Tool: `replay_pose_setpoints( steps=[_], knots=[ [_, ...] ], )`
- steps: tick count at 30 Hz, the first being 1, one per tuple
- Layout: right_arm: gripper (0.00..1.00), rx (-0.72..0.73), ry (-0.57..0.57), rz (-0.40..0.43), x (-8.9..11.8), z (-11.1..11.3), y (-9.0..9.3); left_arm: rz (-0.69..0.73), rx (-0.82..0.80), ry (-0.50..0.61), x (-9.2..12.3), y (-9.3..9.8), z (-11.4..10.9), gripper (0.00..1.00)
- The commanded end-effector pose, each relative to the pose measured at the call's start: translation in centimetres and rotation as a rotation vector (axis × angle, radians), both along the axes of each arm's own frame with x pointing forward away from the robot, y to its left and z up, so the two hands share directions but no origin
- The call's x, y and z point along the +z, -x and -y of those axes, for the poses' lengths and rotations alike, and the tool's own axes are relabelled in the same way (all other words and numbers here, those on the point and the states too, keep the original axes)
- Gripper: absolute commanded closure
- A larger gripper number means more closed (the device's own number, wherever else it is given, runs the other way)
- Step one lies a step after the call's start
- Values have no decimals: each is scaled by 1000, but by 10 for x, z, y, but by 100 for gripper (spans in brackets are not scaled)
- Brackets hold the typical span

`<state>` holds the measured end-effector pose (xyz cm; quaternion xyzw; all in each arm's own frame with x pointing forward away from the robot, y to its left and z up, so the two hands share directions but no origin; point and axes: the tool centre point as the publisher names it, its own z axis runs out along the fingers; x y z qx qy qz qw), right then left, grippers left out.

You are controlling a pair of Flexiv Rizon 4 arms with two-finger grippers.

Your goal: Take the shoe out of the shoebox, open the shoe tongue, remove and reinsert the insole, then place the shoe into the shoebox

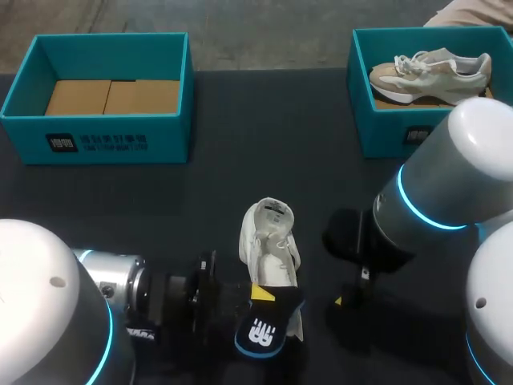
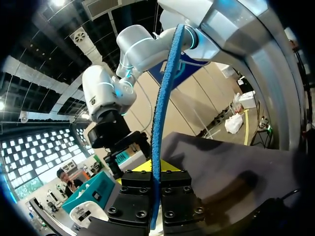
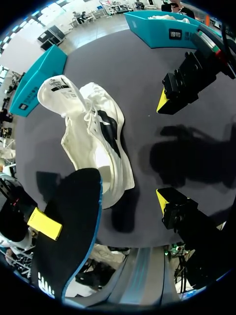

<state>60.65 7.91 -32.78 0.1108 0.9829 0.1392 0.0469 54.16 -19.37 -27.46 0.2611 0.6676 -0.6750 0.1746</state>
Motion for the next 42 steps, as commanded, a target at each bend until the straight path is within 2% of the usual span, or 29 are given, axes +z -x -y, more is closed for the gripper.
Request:
replay_pose_setpoints(
  steps=[1, 29, 42],
  knots=[
    [0, -1, -1, 2, -2, 0, 1, 0, 0, 4, -5, -1, 5, 100],
    [0, -1, -1, 2, -2, 0, 1, -44, 0, 17, -9, 10, 7, 100],
    [0, -1, -1, 2, -2, 0, 1, -45, 39, 15, -13, 2, 6, 100]
  ],
)
